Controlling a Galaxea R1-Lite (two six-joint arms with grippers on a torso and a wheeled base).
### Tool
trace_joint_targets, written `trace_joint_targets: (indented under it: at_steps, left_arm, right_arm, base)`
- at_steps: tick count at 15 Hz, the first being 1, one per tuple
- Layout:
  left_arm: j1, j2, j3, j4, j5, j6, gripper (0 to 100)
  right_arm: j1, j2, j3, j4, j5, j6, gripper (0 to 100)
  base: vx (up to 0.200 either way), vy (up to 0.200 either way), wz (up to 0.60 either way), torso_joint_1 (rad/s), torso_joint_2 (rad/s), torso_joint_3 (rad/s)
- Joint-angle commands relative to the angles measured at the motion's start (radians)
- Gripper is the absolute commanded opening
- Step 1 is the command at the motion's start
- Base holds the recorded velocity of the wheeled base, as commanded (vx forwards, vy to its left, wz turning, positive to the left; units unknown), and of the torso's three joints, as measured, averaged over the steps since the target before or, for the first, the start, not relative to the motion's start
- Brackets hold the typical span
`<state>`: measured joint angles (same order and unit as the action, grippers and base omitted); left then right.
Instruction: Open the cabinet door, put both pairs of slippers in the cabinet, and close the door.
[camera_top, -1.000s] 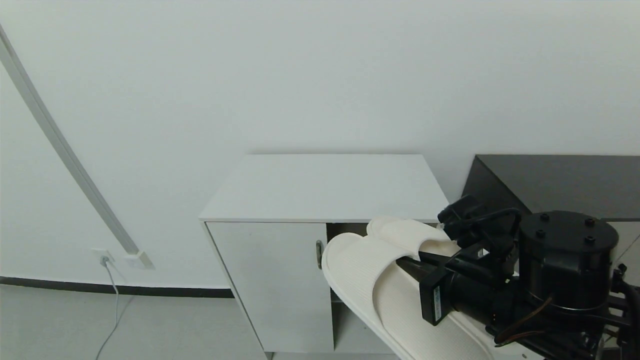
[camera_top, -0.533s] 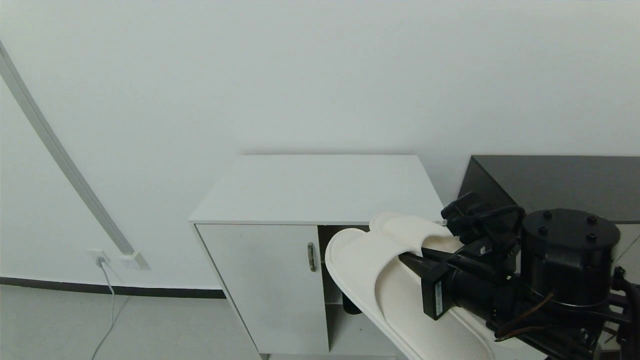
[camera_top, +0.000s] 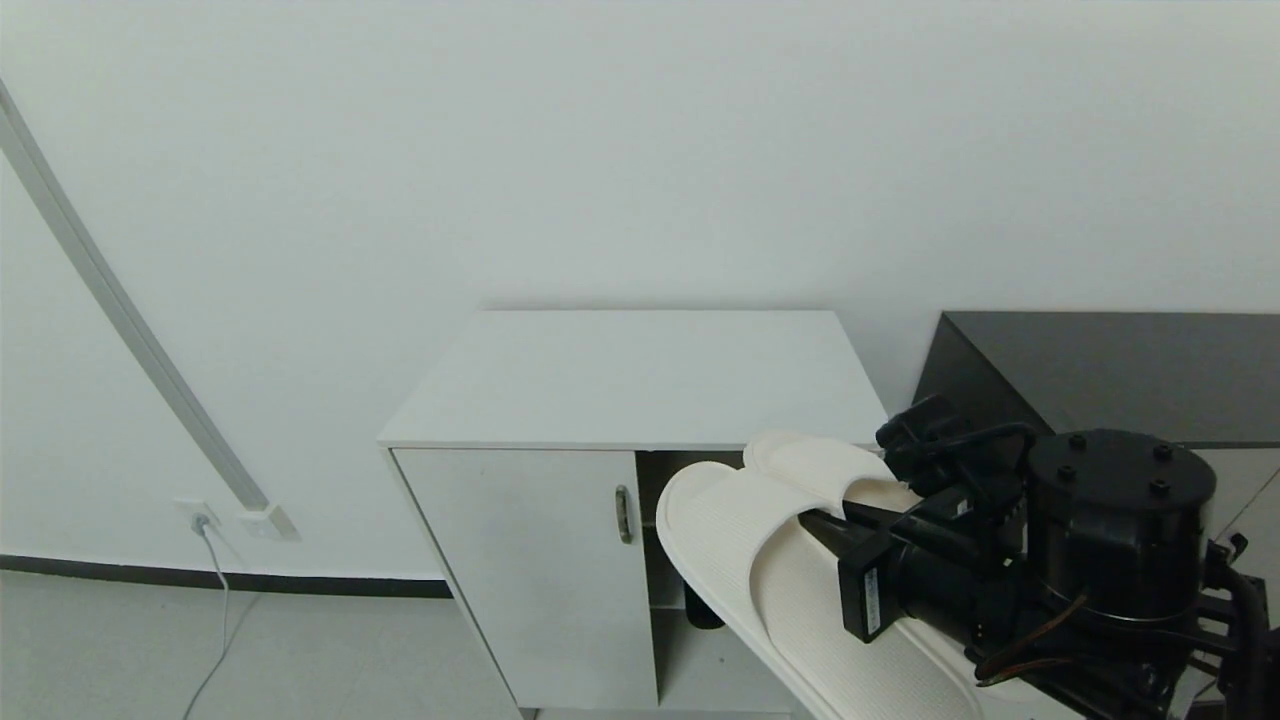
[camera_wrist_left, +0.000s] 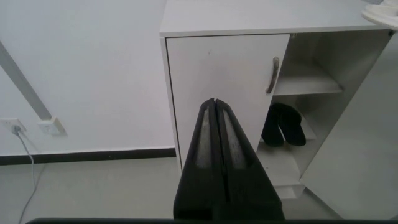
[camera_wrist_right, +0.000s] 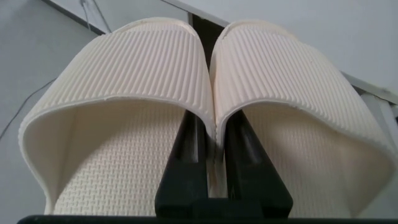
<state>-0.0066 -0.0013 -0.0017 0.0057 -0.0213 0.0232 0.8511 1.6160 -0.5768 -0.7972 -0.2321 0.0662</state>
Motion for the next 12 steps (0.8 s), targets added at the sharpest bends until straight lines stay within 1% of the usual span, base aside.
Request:
trace_joint_targets:
  at_steps: [1, 4, 5, 8, 12]
  left_arm:
    - [0.0, 0.001, 0.0, 0.0, 0.0, 0.0, 0]
    - [0.0, 0.001, 0.0, 0.0, 0.0, 0.0, 0]
    - [0.0, 0.001, 0.0, 0.0, 0.0, 0.0, 0]
    - [0.0, 0.001, 0.0, 0.0, 0.0, 0.0, 0]
    - [0.0, 0.001, 0.0, 0.0, 0.0, 0.0, 0]
  right_arm:
    - [0.002, 0.009, 0.002, 0.0, 0.002, 0.0, 0]
    - [0.002, 0.024, 0.003, -0.014, 0.002, 0.0, 0]
    - [0.002, 0.028, 0.005, -0.025, 0.0, 0.0, 0]
    - [0.002, 0.033, 0.006, -0.036, 0.0, 0.0, 0]
    - [0.003, 0.033, 0.015, -0.037, 0.0, 0.0, 0]
  base:
    - [0.0, 0.0, 0.0, 0.0, 0.0, 0.0]
    - [0.0, 0.0, 0.0, -0.015, 0.02, 0.017]
    - [0.0, 0.0, 0.0, -0.129, 0.3, 0.154]
    - [0.0, 0.0, 0.0, -0.178, 0.41, 0.227]
    - [0.0, 0.0, 0.0, -0.23, 0.55, 0.312]
